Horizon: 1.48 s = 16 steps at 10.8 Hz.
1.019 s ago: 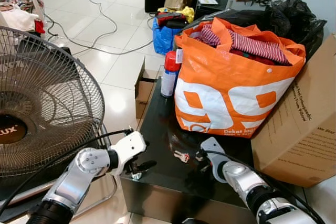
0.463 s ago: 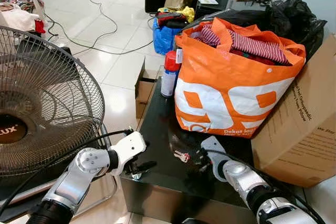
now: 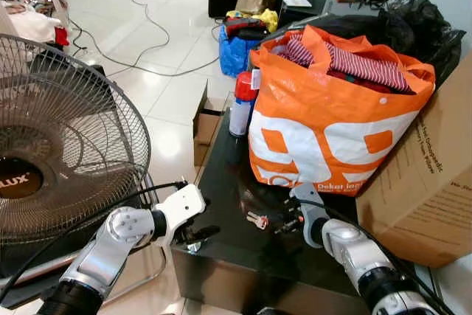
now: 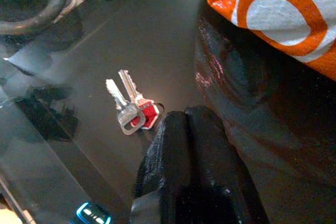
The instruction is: Hang keys on a hook
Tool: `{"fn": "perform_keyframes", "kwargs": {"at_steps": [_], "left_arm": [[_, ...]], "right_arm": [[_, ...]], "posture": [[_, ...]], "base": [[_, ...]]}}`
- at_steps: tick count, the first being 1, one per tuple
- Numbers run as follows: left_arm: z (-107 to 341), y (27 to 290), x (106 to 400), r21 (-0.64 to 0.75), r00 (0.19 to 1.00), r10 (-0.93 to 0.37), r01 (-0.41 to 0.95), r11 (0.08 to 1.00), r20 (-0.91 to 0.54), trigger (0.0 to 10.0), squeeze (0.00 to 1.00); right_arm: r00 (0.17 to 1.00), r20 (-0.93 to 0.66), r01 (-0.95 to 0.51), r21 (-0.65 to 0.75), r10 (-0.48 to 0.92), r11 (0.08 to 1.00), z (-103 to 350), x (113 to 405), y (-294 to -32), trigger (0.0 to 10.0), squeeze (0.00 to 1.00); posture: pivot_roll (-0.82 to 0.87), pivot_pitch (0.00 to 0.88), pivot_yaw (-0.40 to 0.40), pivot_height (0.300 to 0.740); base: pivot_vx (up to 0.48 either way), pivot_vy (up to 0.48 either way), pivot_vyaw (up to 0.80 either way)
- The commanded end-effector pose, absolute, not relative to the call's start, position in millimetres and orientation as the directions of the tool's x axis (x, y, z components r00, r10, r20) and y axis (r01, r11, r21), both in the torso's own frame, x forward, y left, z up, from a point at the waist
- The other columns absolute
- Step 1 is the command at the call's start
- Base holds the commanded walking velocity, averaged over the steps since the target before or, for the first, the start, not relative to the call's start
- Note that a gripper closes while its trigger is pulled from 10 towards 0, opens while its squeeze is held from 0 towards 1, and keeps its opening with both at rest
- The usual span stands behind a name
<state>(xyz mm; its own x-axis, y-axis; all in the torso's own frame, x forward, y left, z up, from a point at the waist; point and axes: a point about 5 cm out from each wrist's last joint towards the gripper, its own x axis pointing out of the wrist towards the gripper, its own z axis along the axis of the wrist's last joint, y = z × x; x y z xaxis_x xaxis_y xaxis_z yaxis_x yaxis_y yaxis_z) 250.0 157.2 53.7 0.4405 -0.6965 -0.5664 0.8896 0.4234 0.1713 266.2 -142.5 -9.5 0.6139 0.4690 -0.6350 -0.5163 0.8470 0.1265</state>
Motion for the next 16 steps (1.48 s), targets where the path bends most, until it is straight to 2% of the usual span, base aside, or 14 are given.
{"fn": "perform_keyframes", "kwargs": {"at_steps": [1,3,4,5,6,9,10,11,16], "left_arm": [[55,156,252,0.182,0.439,-0.699,0.892,0.413,-0.564,10.0,0.00],[56,156,252,0.187,0.439,-0.699,0.893,0.409,-0.565,10.0,0.00],[56,155,252,0.188,0.437,-0.698,0.894,0.407,-0.567,10.0,0.00],[56,156,252,0.188,0.435,-0.698,0.895,0.404,-0.569,10.0,0.00],[55,156,251,0.189,0.433,-0.697,0.896,0.402,-0.571,10.0,0.00],[55,155,250,0.188,0.432,-0.697,0.896,0.401,-0.572,10.0,0.00],[55,156,250,0.188,0.432,-0.696,0.896,0.402,-0.573,10.0,0.00],[55,156,250,0.188,0.432,-0.696,0.896,0.402,-0.574,10.0,0.00],[53,156,247,0.187,0.423,-0.696,0.901,0.392,-0.581,10.0,0.00]], "right_arm": [[0.626,-0.632,-0.502,0.122,0.456,0.856,-6,268,-150,0.0,0.00],[0.644,-0.652,-0.506,0.030,0.400,0.862,-6,268,-149,0.0,0.00],[0.646,-0.670,-0.536,-0.056,0.366,0.842,-10,270,-147,10.0,0.74],[0.619,-0.700,-0.600,-0.128,0.357,0.790,-14,267,-142,10.0,1.00],[0.589,-0.728,-0.648,-0.165,0.351,0.744,-18,265,-138,10.0,1.00],[0.576,-0.753,-0.678,-0.222,0.319,0.701,-21,267,-138,10.0,1.00],[0.587,-0.760,-0.672,-0.264,0.280,0.692,-22,270,-142,10.0,0.67],[0.584,-0.770,-0.675,-0.284,0.258,0.681,-23,271,-144,10.0,0.00],[0.517,-0.831,-0.718,-0.292,0.204,0.632,-35,262,-153,10.0,0.00]], "posture": [[-0.02,0.000,-0.101,0.740],[-0.01,0.000,-0.102,0.740],[-0.01,0.000,-0.102,0.740],[-0.01,0.000,-0.101,0.740],[-0.01,0.000,-0.103,0.740],[-0.01,0.000,-0.107,0.740],[-0.01,0.000,-0.107,0.740],[-0.01,0.000,-0.107,0.740],[0.00,0.000,-0.107,0.740]], "base": [[0.000,0.000,0.00],[0.000,0.000,0.00],[0.000,0.000,0.00],[0.000,0.000,0.00],[0.000,0.000,0.00],[0.000,0.000,0.00],[0.000,0.000,0.00],[0.000,0.000,0.00],[0.000,0.000,0.00]]}}
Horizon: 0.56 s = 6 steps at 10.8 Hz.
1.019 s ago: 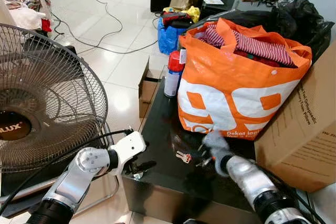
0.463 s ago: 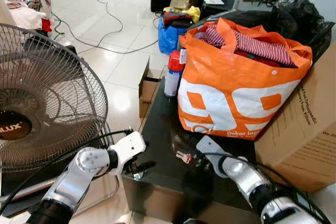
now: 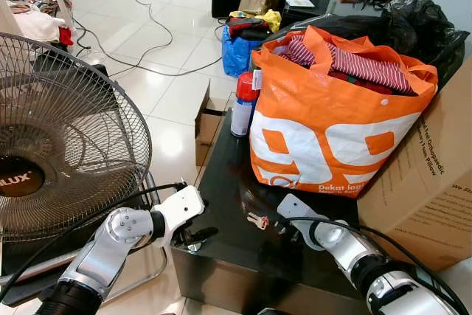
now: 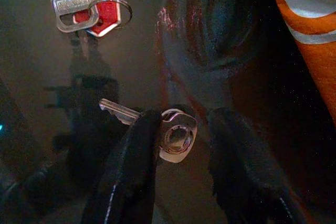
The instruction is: Hang keys on a hook
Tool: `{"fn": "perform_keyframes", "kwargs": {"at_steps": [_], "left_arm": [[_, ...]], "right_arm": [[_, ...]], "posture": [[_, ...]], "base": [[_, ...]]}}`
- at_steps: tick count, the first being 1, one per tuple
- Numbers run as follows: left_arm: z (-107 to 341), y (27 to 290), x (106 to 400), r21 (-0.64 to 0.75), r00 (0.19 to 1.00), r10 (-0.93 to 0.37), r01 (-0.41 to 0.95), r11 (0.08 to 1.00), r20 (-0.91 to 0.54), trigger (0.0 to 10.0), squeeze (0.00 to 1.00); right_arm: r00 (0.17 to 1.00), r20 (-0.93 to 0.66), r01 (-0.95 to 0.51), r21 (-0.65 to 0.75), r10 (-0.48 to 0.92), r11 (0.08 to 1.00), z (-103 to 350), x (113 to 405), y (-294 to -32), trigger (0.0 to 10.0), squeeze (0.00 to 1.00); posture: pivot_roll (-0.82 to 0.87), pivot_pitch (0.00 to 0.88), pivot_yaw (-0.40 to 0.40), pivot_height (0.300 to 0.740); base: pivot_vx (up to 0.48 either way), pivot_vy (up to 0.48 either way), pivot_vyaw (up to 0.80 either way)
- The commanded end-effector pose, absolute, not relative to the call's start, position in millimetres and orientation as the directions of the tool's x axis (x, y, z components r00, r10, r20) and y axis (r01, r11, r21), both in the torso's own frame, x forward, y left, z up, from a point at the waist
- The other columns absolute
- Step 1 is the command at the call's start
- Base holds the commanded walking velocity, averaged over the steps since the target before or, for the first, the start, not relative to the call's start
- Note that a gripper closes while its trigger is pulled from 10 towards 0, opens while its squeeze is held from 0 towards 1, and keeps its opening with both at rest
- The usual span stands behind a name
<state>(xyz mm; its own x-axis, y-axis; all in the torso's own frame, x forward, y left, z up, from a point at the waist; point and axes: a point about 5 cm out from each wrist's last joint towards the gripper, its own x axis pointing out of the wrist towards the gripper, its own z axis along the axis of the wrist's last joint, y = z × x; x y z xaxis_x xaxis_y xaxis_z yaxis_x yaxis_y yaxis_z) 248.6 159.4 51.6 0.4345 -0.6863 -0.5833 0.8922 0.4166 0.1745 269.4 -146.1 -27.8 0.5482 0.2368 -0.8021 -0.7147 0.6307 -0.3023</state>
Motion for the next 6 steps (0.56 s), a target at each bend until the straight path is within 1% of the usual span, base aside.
{"fn": "perform_keyframes", "kwargs": {"at_steps": [1,3,4,5,6], "left_arm": [[53,155,246,0.187,0.420,-0.696,0.903,0.388,-0.582,10.0,0.00],[52,155,245,0.186,0.416,-0.697,0.904,0.384,-0.585,10.0,0.00],[52,155,245,0.186,0.416,-0.696,0.904,0.384,-0.585,10.0,0.00],[52,155,245,0.188,0.417,-0.695,0.904,0.384,-0.585,10.0,0.00],[52,154,245,0.188,0.416,-0.696,0.905,0.383,-0.585,10.0,0.00]], "right_arm": [[0.517,-0.828,-0.724,-0.287,0.218,0.627,-34,262,-152,10.0,0.00],[0.555,-0.786,-0.694,-0.255,0.274,0.673,-24,272,-150,10.0,0.00],[0.568,-0.771,-0.687,-0.253,0.287,0.681,-20,277,-150,10.0,0.00],[0.571,-0.764,-0.694,-0.253,0.301,0.674,-14,282,-153,10.0,0.00],[0.550,-0.777,-0.718,-0.254,0.306,0.648,-15,281,-153,10.0,0.00]], "posture": [[0.00,0.000,-0.107,0.740],[0.00,0.000,-0.107,0.740],[0.00,0.000,-0.107,0.740],[0.00,0.000,-0.105,0.740],[0.00,0.000,-0.105,0.740]], "base": [[0.000,0.000,0.00],[0.000,0.000,0.00],[0.000,0.000,0.00],[0.000,0.000,0.00],[0.000,0.000,0.00]]}}
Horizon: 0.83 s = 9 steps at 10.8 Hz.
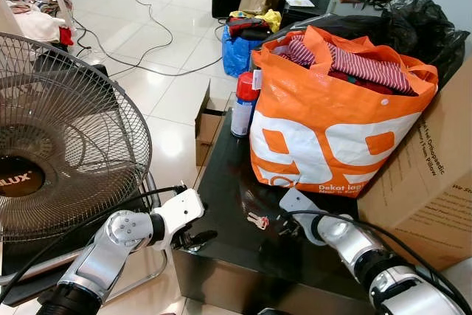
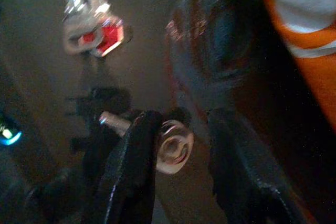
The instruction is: Hang keys on a hook
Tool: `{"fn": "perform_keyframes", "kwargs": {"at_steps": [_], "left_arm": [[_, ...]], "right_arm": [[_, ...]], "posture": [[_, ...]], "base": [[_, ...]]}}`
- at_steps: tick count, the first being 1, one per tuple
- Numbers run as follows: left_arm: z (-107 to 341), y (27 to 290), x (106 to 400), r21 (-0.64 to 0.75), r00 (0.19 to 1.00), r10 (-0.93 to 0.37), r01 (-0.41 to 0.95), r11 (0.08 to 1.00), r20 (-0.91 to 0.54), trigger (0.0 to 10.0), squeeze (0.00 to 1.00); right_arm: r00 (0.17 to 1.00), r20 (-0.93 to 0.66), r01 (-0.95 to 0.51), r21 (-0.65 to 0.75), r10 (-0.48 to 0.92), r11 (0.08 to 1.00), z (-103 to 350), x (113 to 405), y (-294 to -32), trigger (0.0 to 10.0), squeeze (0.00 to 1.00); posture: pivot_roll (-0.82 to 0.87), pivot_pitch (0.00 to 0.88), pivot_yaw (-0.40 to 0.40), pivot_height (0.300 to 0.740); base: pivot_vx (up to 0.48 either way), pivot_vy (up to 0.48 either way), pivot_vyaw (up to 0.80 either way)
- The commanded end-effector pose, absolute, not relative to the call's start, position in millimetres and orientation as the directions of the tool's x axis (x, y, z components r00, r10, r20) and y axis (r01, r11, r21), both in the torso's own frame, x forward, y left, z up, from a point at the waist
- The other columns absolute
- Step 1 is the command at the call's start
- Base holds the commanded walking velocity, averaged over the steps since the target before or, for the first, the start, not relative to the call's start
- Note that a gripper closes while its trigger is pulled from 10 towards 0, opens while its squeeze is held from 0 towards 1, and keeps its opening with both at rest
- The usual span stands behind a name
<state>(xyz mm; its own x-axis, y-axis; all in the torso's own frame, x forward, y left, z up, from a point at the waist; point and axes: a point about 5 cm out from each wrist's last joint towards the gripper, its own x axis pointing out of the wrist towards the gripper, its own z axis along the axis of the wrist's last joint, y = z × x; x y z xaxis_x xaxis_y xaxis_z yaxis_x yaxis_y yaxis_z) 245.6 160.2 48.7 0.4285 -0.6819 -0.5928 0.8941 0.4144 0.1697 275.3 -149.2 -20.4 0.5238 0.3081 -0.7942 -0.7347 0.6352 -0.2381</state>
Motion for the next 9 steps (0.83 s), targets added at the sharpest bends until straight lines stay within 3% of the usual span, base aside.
{"fn": "perform_keyframes", "kwargs": {"at_steps": [1,5,6,7,8,9], "left_arm": [[52,154,246,0.190,0.415,-0.696,0.905,0.381,-0.586,10.0,0.00],[52,154,246,0.193,0.418,-0.693,0.904,0.382,-0.587,10.0,0.00],[52,154,247,0.196,0.419,-0.691,0.904,0.380,-0.590,10.0,0.00],[52,154,248,0.197,0.419,-0.690,0.904,0.380,-0.590,10.0,0.00],[53,154,248,0.198,0.420,-0.689,0.903,0.380,-0.591,10.0,0.00],[52,154,248,0.196,0.419,-0.689,0.903,0.381,-0.591,10.0,0.00]], "right_arm": [[0.506,-0.807,-0.763,-0.253,0.305,0.595,-20,275,-154,10.0,0.00],[0.512,-0.822,-0.752,-0.289,0.249,0.592,-27,269,-158,10.0,0.00],[0.502,-0.838,-0.755,-0.303,0.215,0.582,-33,264,-162,9.1,0.00],[0.494,-0.843,-0.757,-0.295,0.214,0.583,-34,262,-163,4.9,0.00],[0.484,-0.849,-0.760,-0.287,0.214,0.582,-35,260,-164,1.5,0.00],[0.474,-0.855,-0.766,-0.281,0.212,0.579,-36,259,-164,0.0,0.00]], "posture": [[0.00,0.000,-0.107,0.740],[0.00,0.000,-0.108,0.740],[0.00,0.000,-0.108,0.740],[0.00,0.000,-0.106,0.740],[0.00,0.000,-0.106,0.740],[0.00,0.000,-0.106,0.740]], "base": [[0.000,0.000,0.00],[0.000,0.000,0.00],[0.000,0.000,0.00],[0.000,0.000,0.00],[0.000,0.000,0.00],[0.000,0.000,0.00]]}}
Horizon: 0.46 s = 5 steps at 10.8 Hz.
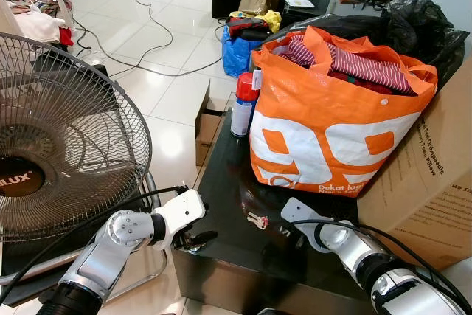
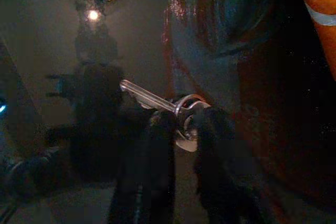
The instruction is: Hang keys on a hook
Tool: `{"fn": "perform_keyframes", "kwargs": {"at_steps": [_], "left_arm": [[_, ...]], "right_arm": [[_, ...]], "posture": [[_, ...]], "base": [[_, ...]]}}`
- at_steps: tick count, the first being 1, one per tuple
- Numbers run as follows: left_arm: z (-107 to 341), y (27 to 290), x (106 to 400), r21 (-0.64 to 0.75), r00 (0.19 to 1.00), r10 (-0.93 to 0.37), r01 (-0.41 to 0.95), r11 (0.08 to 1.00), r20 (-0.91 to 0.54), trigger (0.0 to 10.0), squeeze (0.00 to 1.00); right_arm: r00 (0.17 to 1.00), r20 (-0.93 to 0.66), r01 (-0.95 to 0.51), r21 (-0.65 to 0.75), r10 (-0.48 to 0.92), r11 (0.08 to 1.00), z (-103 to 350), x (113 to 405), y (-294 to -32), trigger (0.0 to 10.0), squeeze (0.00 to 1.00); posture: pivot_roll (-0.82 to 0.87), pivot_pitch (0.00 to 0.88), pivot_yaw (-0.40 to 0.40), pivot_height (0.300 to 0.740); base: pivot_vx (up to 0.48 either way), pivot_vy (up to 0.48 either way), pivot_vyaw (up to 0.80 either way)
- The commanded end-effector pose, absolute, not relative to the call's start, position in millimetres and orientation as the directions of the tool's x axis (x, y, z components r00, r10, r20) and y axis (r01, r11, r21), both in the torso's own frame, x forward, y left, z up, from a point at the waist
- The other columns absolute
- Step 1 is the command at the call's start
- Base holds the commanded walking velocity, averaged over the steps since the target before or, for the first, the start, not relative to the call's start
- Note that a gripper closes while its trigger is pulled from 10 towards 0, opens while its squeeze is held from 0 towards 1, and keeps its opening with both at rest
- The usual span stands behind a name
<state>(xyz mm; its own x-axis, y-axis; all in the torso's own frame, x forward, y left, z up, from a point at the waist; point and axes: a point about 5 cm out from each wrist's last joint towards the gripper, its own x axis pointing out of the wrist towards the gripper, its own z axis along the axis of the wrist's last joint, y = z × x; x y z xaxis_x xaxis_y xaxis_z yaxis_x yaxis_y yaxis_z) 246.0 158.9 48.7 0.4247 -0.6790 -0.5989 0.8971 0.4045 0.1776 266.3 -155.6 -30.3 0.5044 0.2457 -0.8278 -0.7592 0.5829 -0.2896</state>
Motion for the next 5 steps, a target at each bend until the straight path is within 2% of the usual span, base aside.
{"fn": "perform_keyframes", "kwargs": {"at_steps": [1,5], "left_arm": [[52.5,153.7,248.5,0.195,0.421,-0.689,0.902,0.384,-0.590,10.0,0.00],[52.1,152.9,249.3,0.195,0.420,-0.689,0.903,0.384,-0.590,10.0,0.00]], "right_arm": [[0.457,-0.860,-0.776,-0.259,0.229,0.575,-36.7,258.2,-163.0,0.0,0.00],[0.341,-0.900,-0.835,-0.157,0.271,0.527,-41.2,249.7,-160.1,0.0,0.00]], "posture": [[0.00,0.000,-0.109,0.740],[-0.01,0.000,-0.110,0.740]], "base": [[0.000,0.000,0.00],[0.000,0.000,0.00]]}}
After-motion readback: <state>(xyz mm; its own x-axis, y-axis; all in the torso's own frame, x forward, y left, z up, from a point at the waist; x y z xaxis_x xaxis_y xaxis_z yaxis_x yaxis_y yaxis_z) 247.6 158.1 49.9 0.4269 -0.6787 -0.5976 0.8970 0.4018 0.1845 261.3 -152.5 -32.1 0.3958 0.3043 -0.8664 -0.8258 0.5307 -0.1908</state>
